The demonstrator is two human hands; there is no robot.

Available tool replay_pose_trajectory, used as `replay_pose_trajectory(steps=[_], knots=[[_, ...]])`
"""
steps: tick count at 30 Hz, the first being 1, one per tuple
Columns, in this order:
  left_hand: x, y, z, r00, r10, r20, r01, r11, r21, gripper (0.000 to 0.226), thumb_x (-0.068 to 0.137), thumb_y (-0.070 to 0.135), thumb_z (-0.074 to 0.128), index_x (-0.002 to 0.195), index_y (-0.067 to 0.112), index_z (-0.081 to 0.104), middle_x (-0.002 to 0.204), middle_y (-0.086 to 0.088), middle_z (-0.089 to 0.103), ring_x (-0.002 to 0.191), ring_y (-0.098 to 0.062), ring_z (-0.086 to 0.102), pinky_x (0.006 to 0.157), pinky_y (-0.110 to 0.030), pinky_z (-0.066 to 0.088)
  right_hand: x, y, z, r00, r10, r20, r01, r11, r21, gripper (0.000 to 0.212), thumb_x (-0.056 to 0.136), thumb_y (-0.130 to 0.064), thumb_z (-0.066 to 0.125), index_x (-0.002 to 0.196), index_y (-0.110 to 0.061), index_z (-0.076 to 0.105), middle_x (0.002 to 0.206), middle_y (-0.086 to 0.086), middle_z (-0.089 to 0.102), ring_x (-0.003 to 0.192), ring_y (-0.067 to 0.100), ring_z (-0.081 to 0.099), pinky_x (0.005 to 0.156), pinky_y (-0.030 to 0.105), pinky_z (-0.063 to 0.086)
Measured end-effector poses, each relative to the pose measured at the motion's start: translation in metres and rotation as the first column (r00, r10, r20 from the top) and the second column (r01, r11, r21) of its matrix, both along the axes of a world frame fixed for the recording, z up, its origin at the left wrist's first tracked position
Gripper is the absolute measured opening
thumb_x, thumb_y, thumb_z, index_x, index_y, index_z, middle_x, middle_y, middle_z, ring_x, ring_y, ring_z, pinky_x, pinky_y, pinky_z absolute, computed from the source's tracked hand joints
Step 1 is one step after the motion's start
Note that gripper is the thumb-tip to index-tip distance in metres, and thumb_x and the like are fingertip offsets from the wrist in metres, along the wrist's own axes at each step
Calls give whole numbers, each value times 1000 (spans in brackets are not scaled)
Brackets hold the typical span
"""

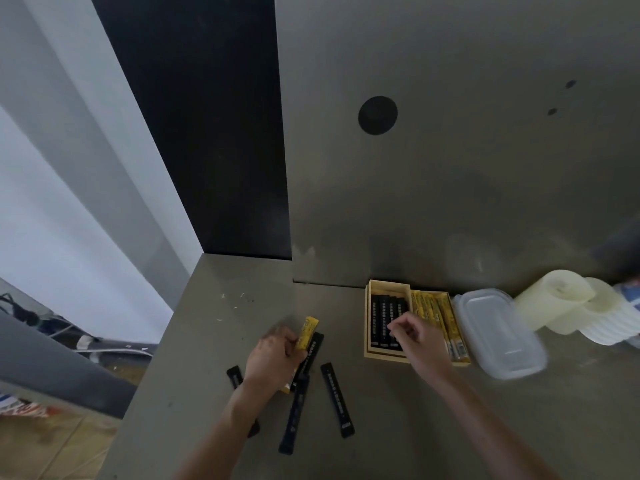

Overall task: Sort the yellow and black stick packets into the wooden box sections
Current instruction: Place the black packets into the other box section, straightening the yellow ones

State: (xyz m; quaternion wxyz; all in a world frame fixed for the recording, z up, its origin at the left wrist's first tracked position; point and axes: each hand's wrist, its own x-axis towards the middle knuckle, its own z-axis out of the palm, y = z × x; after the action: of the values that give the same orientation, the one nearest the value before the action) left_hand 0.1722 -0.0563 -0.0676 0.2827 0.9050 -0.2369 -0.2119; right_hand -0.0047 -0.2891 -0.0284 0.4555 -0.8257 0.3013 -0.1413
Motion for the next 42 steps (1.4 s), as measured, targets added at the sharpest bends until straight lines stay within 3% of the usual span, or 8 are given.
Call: replay_pose_trajectory(steps=[5,10,15,18,22,29,35,42], knots=[[0,-7,2,999,21,-42,-19,999,37,16,90,34,67,103,26,61,83,8,62,80,-12,60,69,-26,45,-3,-1,0,999,-11,41,7,996,87,13,96,-13,63,85,-17,67,82,3,71,79,17,68,74,41,58],[2,-3,6,991,67,-113,-76,994,-79,9,93,29,63,99,23,63,86,5,63,78,-7,60,63,-22,44,-13,-5,1,949,-215,231,114,916,385,19,100,-5,52,90,-5,68,84,5,70,79,17,66,78,39,52],[-5,-7,25,939,117,-324,-236,905,-356,13,91,21,71,91,11,64,78,-12,68,72,-22,65,64,-31,50,-24,19,6,992,3,123,-18,993,117,8,99,-19,60,99,-22,67,92,-11,69,89,11,68,77,24,55],[-18,-19,45,879,29,-477,-283,836,-470,16,89,17,73,97,6,66,77,-13,70,64,-26,60,57,-33,50,-19,42,15,992,113,64,-120,986,118,17,98,-39,60,110,-28,65,99,-14,70,94,5,67,80,21,55],[-38,-33,59,879,-84,-470,-203,825,-528,16,86,11,75,95,2,65,80,-22,71,60,-27,63,52,-30,55,-10,65,10,976,218,-25,-205,945,254,38,92,-62,56,111,-30,65,104,-10,71,97,3,67,88,25,56],[-49,-38,54,842,-47,-538,-285,808,-516,23,93,22,67,87,0,65,74,-17,75,61,-25,69,56,-32,58,-17,67,-2,991,131,14,-124,894,431,18,91,-37,69,97,-21,73,86,-3,73,76,7,65,70,27,50],[-54,-42,57,905,-103,-412,-167,806,-568,12,91,13,69,86,2,70,73,-14,75,62,-21,72,54,-27,58,-25,69,-7,990,144,-1,-132,910,394,24,88,-48,70,103,-29,70,96,-9,74,91,6,69,84,29,55],[-49,-41,40,920,-141,-367,-68,861,-504,23,99,32,54,94,16,71,78,-12,75,66,-27,73,58,-34,59,-32,64,-2,995,52,81,-86,866,492,16,91,-30,72,100,-17,70,93,12,75,89,24,72,82,34,56]])
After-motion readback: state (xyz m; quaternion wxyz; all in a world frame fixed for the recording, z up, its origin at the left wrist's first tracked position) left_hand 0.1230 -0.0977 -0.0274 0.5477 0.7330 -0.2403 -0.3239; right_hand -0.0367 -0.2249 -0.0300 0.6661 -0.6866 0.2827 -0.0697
